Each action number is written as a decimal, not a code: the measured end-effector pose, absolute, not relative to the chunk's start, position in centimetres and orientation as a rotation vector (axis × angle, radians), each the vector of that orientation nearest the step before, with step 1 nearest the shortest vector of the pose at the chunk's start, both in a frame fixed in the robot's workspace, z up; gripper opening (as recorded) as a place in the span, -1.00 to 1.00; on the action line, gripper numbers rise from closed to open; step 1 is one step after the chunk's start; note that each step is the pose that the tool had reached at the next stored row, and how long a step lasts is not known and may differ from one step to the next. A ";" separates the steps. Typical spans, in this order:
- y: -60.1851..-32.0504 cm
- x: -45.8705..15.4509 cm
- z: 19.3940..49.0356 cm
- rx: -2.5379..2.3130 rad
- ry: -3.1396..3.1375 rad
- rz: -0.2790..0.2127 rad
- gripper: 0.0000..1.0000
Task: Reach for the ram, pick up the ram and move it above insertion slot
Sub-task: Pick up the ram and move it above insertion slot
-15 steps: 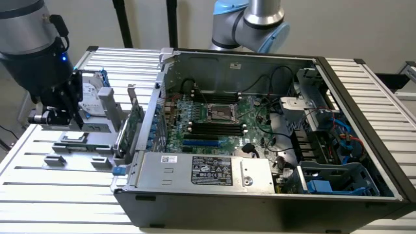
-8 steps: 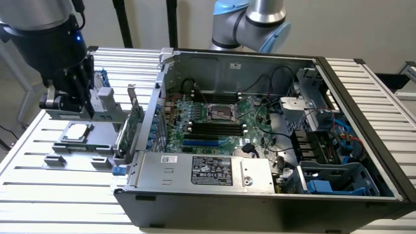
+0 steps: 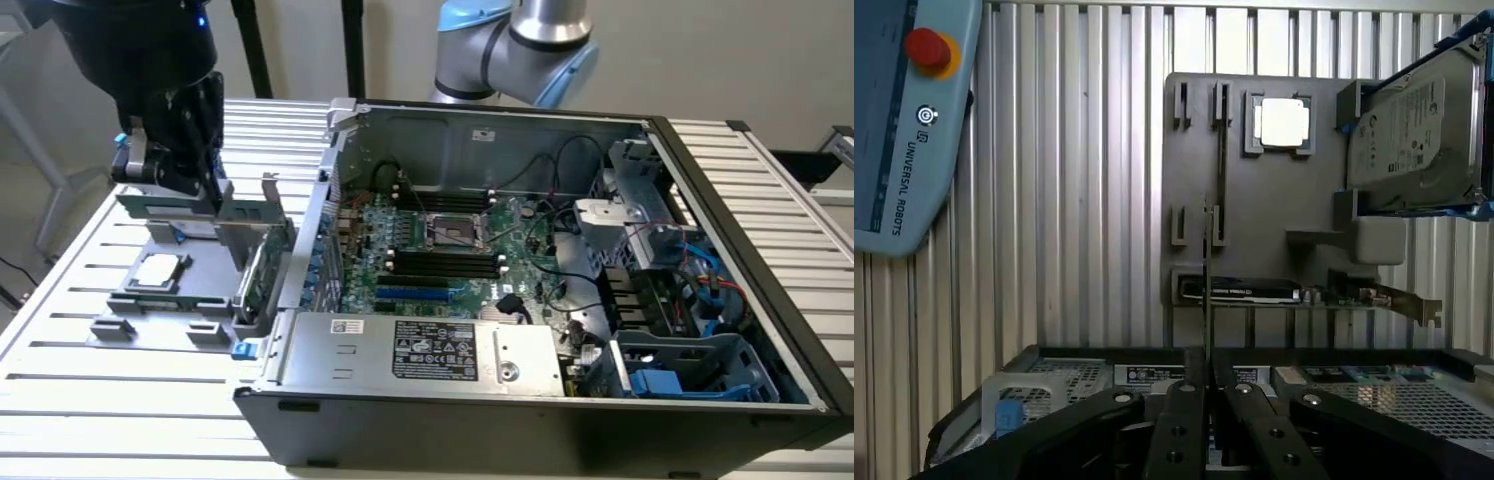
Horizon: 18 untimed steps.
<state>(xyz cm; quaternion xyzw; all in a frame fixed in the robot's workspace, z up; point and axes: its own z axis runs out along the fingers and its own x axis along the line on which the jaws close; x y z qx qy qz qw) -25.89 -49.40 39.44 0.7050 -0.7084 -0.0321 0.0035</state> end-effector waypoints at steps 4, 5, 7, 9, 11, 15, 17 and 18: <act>-49.4 -24.1 40.3 2.214 -2.224 -0.113 -0.73; -49.4 -23.6 40.4 2.216 -2.225 -0.117 -0.73; -49.4 -22.7 40.4 2.220 -2.228 -0.125 -0.73; -49.4 -21.8 40.5 2.223 -2.231 -0.133 -0.73; -49.4 -20.9 40.5 2.226 -2.234 -0.140 -0.73; -49.4 -19.1 40.5 2.230 -2.237 -0.149 -0.73; -49.4 -18.2 40.5 2.231 -2.238 -0.150 -0.73; -49.4 -17.7 40.5 2.231 -2.238 -0.150 -0.73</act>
